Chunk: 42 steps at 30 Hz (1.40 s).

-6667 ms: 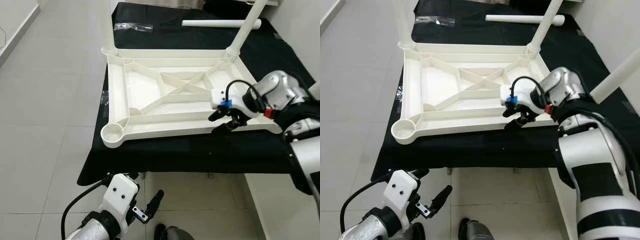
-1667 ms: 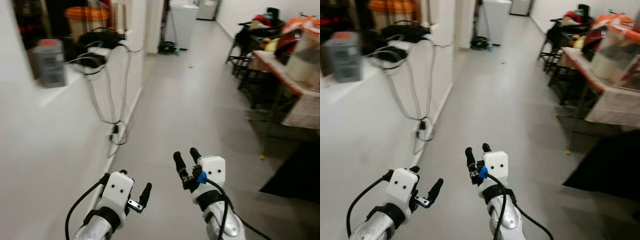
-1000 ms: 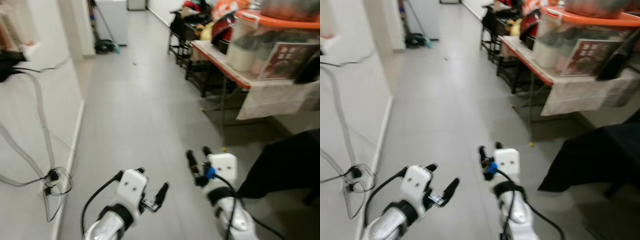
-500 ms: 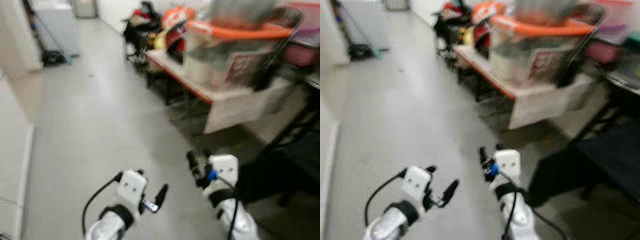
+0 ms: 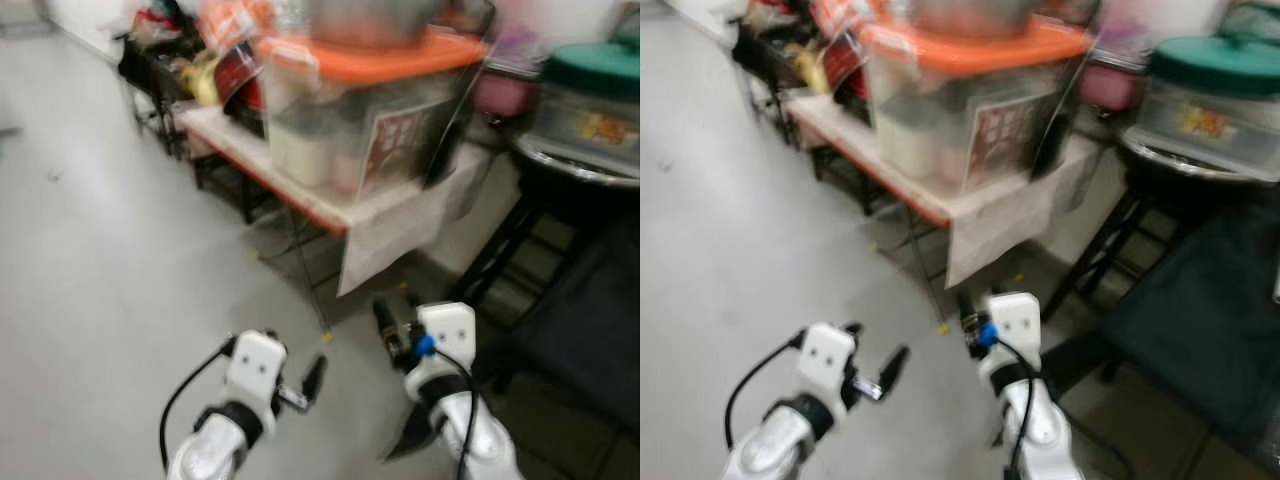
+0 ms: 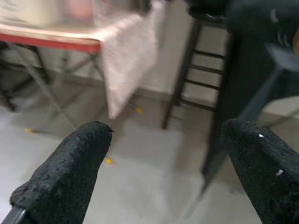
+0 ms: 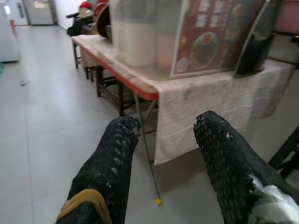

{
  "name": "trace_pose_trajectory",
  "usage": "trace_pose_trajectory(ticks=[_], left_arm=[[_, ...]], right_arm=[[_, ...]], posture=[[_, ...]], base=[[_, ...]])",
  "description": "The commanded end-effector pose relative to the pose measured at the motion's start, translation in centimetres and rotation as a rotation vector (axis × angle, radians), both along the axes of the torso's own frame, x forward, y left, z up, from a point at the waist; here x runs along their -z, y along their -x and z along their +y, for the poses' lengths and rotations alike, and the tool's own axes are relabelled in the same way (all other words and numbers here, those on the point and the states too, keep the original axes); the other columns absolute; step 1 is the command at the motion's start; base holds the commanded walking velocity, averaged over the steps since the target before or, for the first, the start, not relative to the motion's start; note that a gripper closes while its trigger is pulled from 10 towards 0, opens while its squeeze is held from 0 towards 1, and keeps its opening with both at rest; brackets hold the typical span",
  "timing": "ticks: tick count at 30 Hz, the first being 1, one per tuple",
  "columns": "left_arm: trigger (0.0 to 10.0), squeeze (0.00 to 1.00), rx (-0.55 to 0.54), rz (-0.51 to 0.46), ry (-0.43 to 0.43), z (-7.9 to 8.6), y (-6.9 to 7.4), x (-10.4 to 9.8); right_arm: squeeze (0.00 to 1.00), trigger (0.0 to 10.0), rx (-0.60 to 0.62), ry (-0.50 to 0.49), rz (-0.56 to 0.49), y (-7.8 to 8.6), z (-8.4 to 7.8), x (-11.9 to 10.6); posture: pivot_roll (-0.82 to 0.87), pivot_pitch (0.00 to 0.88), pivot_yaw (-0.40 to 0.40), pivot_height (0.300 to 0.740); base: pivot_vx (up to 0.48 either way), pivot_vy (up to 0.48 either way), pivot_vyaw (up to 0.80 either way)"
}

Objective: Building children table

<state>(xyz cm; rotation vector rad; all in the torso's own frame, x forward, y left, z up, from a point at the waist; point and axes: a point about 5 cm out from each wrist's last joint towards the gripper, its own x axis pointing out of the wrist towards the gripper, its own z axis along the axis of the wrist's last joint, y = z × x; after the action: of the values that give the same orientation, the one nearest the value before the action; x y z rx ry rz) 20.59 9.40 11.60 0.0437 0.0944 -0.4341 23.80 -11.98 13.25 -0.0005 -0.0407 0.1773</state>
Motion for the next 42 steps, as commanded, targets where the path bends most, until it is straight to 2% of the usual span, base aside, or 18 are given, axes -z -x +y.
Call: trace_pose_trajectory(ticks=[1, 11, 42], left_arm=[[10.0, 0.00, -0.011, 0.040, -0.021, 0.60, 0.31, 0.86], [10.0, 0.00, -0.015, 0.020, 0.005, 0.62, 0.27, 0.40], [10.0, 0.00, -0.035, 0.010, 0.007, 0.94, -0.18, 0.21]], right_arm=[[0.00, 10.0, -0.032, -0.007, -0.016, 0.14, 0.79, -0.20], [0.00, 10.0, -0.023, 0.009, -0.015, 0.15, 0.81, -0.13], [0.00, 10.0, -0.013, 0.022, -0.032, -0.20, 0.96, -0.37]], posture=[[0.08, 0.000, -0.088, 0.740], [0.08, 0.000, -0.088, 0.740], [0.08, 0.008, -0.086, 0.740]], base=[[0.000, 0.000, -0.80], [0.000, 0.000, -0.80], [0.000, 0.000, -0.80]])
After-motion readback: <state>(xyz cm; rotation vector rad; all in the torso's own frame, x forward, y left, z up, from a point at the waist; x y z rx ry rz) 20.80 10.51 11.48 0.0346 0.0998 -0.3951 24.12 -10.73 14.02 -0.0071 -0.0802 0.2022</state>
